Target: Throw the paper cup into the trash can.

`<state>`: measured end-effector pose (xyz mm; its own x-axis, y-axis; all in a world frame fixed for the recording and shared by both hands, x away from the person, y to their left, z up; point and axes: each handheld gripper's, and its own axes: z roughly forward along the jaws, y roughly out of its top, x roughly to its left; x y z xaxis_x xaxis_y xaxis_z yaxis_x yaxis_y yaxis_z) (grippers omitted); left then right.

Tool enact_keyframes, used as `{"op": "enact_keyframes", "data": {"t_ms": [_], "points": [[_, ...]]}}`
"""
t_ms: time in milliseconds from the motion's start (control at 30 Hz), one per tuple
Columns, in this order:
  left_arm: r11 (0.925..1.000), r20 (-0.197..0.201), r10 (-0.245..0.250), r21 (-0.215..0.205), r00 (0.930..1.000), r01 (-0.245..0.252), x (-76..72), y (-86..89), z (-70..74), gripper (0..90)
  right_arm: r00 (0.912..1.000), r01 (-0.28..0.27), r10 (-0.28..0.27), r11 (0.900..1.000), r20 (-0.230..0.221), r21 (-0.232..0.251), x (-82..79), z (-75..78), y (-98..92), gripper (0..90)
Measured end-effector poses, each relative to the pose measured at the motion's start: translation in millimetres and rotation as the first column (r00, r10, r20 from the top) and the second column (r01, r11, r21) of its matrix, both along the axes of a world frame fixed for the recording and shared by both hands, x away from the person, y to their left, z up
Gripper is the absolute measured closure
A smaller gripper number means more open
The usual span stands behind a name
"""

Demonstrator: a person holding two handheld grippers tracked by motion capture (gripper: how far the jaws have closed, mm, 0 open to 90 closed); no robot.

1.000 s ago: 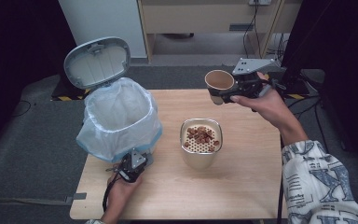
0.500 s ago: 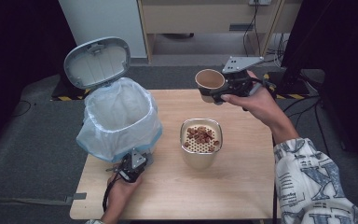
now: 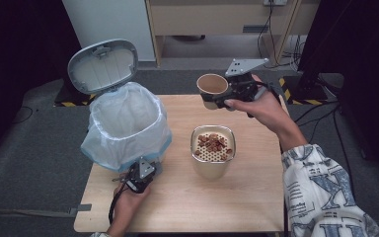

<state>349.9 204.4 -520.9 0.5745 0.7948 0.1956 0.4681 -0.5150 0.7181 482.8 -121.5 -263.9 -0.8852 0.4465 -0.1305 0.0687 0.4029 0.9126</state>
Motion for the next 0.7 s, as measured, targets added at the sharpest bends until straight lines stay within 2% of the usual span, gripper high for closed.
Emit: {"op": "enact_keyframes", "data": {"t_ms": [700], "points": [[1.0,0.0,0.0,-0.002,1.0,0.0,0.0,0.1,-0.1,89.7,0.9972,-0.044,0.047,0.998,-0.058,0.041,2.2,-5.6,35.1,33.8]]}}
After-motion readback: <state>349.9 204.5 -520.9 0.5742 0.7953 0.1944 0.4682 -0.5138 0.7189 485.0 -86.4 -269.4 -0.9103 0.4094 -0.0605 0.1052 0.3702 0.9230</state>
